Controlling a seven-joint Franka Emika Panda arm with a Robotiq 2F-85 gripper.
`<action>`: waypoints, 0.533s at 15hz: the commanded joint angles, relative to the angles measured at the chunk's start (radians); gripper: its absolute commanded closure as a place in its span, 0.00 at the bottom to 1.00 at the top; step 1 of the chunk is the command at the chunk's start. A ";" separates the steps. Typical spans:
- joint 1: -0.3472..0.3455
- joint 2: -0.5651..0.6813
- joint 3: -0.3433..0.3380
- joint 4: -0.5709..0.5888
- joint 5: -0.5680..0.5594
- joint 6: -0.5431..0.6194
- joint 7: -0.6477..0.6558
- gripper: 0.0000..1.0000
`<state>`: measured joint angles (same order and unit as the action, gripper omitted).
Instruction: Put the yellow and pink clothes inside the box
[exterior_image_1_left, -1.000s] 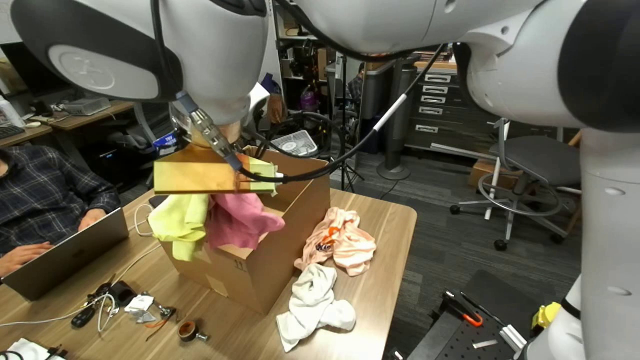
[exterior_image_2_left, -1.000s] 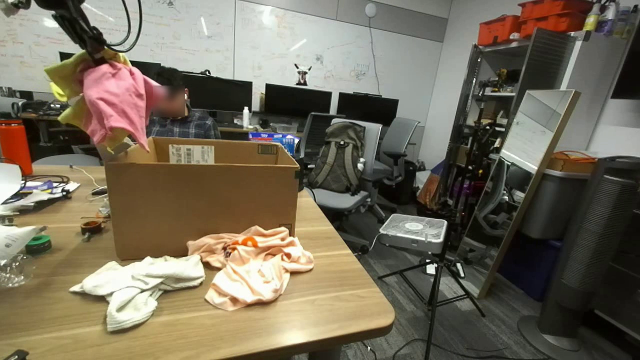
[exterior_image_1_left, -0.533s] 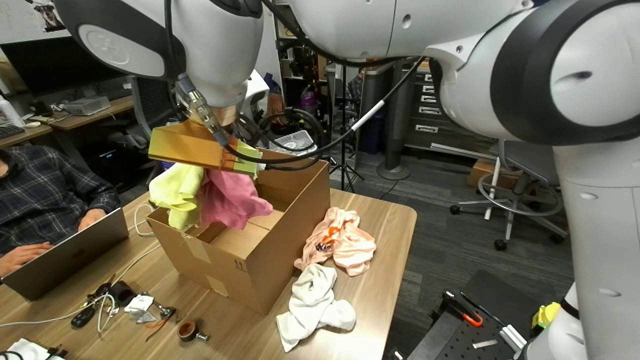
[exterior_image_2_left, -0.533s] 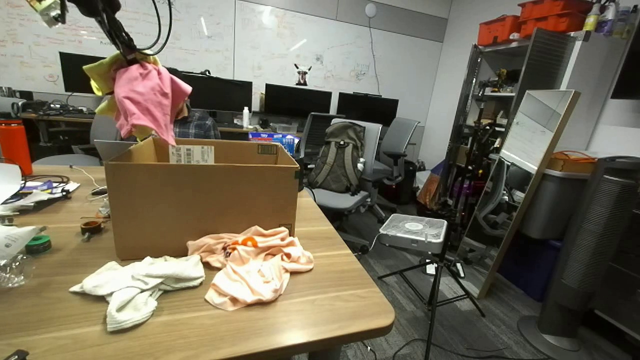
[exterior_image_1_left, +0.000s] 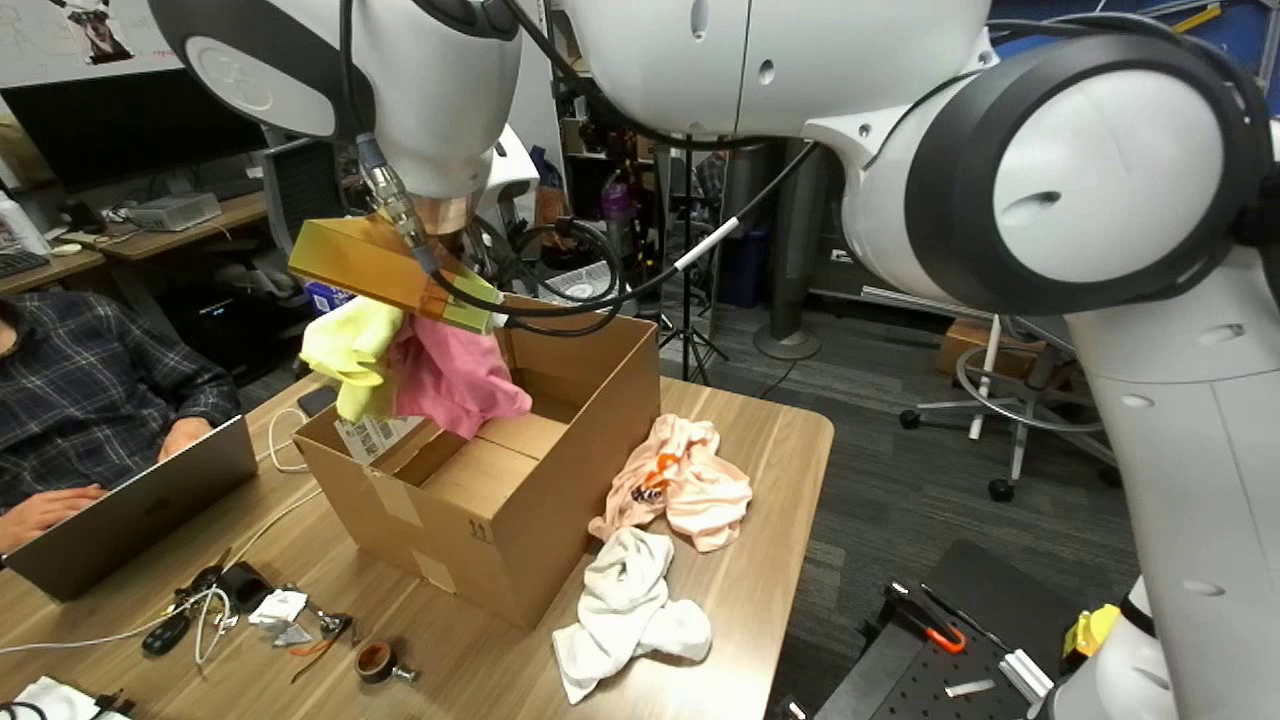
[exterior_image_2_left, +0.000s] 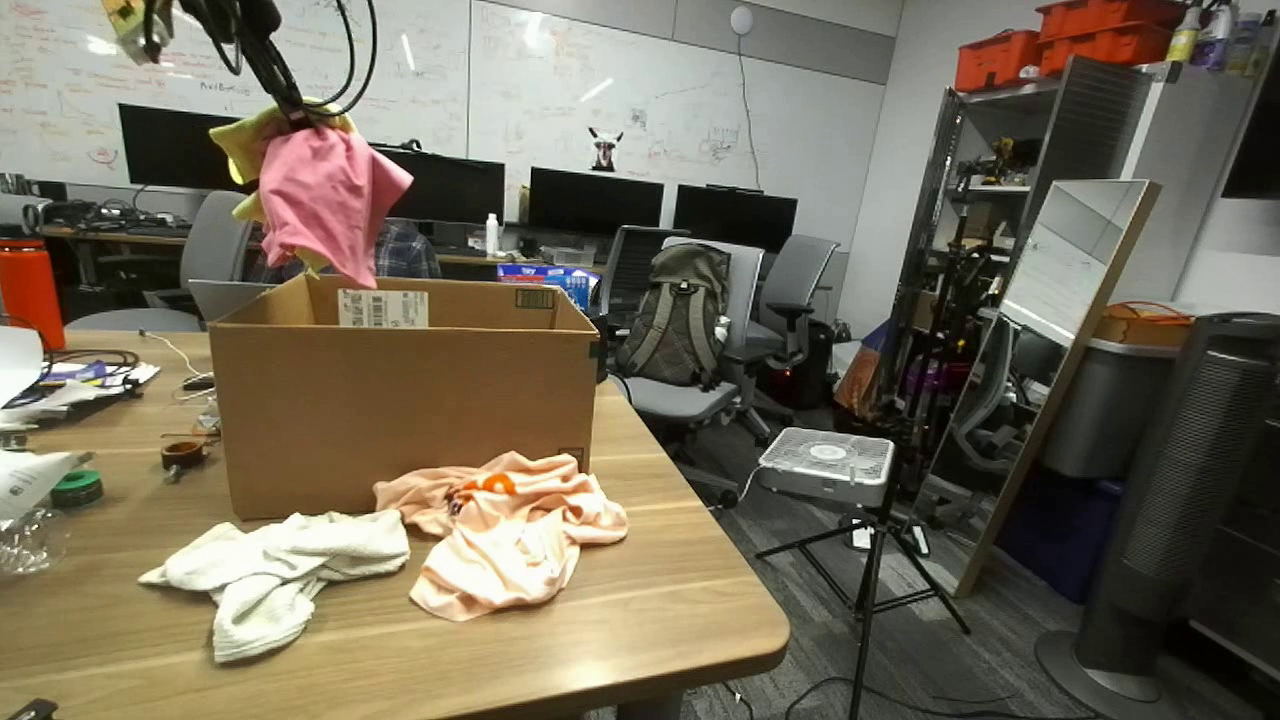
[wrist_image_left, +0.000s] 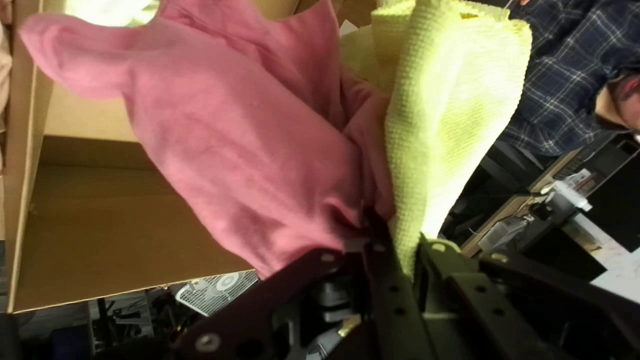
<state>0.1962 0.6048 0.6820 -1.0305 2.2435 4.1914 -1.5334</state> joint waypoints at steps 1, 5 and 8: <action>0.037 0.057 -0.019 0.134 -0.029 0.051 0.022 0.94; 0.026 0.079 -0.009 0.166 -0.018 0.067 -0.010 0.60; 0.016 0.083 0.000 0.168 -0.009 0.069 -0.041 0.36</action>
<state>0.1979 0.6566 0.6727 -0.9411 2.2396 4.2091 -1.5207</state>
